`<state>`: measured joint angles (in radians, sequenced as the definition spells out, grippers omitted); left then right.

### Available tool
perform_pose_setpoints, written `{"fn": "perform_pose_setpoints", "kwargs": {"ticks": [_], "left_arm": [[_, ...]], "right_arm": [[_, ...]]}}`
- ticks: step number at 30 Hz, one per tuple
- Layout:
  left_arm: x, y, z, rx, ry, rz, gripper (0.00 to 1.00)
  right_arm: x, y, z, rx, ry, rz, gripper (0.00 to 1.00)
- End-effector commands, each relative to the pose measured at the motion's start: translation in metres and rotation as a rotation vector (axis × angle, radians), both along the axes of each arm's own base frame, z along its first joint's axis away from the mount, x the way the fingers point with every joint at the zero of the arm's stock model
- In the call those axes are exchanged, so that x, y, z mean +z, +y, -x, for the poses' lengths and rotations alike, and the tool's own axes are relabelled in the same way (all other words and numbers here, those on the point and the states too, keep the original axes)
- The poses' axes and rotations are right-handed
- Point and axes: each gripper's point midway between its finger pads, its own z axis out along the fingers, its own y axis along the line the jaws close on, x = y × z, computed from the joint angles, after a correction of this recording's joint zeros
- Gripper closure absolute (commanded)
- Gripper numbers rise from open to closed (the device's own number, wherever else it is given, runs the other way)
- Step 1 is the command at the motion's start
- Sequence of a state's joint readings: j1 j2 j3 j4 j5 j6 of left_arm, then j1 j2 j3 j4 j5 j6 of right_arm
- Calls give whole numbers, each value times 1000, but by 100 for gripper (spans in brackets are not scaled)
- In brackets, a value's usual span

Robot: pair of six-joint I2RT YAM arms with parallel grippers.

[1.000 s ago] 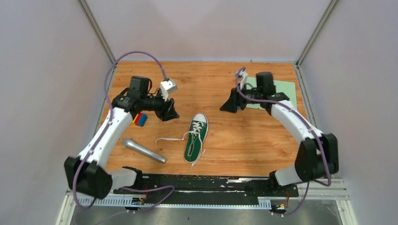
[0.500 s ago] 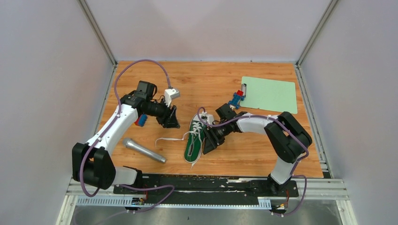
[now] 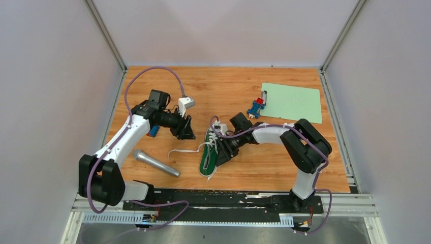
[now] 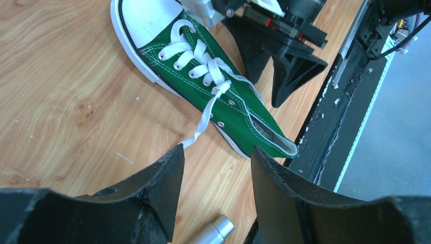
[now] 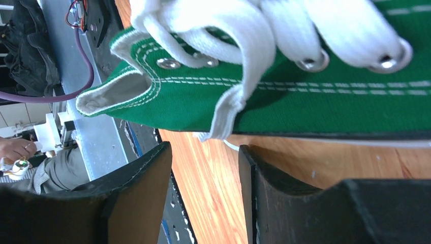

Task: Tie the shoes
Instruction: Tie the shoelace on the shoe.

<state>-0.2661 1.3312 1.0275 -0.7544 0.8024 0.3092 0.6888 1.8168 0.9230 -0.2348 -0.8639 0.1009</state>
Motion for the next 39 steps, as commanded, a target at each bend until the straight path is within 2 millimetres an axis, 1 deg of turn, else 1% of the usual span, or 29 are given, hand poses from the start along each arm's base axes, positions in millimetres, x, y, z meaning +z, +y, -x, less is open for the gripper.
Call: {"fn": "perform_pose_setpoints", "kwargs": {"ticks": [1,4,6,7,8,9,10,11,13,17,20,22,24,27,28,30,32,34,35,36,38,39], "left_arm": [[14,-5,-12,14,-58,31,42],[11,-4,-14,16,-53,25,42],[5,-4,-13,3,-50,18,42],[-1,-4,-12,-5,-44,13,42],[-4,-6,-12,-22,-55,12,42],[-12,-6,-11,-30,-50,12,42],[-19,-9,-7,-51,-41,19,41],[-23,-11,-7,-65,-43,24,40],[-35,-18,0,-111,-34,21,39],[-54,-25,4,-165,-41,-19,38],[-61,-29,4,-183,-43,-21,38],[-65,-32,3,-190,-45,-32,39],[-71,-33,0,-189,-43,-47,40],[-79,-35,-5,-189,-32,-70,43],[-83,-35,-6,-184,-21,-83,43],[-87,-36,-9,-185,-16,-87,46],[-88,-39,-8,-196,0,-79,52],[-87,-42,-6,-213,21,-58,64],[-86,-43,-4,-219,36,-53,73],[-82,-45,-1,-228,49,-33,79],[-75,-47,5,-234,93,7,97],[-72,-46,8,-229,107,15,99]], "right_arm": [[-12,14,-4,10,-51,-2,49],[-22,19,-10,7,-66,28,66],[-31,15,-16,-10,-77,75,74],[-31,13,-17,-12,-83,86,79],[-29,10,-18,-14,-89,84,84],[-21,7,-19,-16,-104,71,88],[-17,2,-17,-13,-113,64,91],[-11,-1,-16,-5,-128,53,93],[3,-8,-13,7,-170,36,97],[22,-18,-9,42,-277,-1,100],[30,-20,-9,47,-310,-14,100],[32,-20,-11,53,-322,-11,100],[34,-22,-15,51,-313,-16,100],[40,-24,-18,55,-250,-51,100],[43,-25,-20,53,-227,-61,100],[46,-28,-28,31,-203,-71,100],[49,-34,-37,5,-188,-70,100],[48,-44,-45,-26,-158,-51,100],[47,-49,-49,-43,-141,-34,100],[46,-56,-52,-62,-114,-22,100],[46,-72,-61,-132,-53,2,100],[48,-78,-63,-155,-31,2,100]]}}
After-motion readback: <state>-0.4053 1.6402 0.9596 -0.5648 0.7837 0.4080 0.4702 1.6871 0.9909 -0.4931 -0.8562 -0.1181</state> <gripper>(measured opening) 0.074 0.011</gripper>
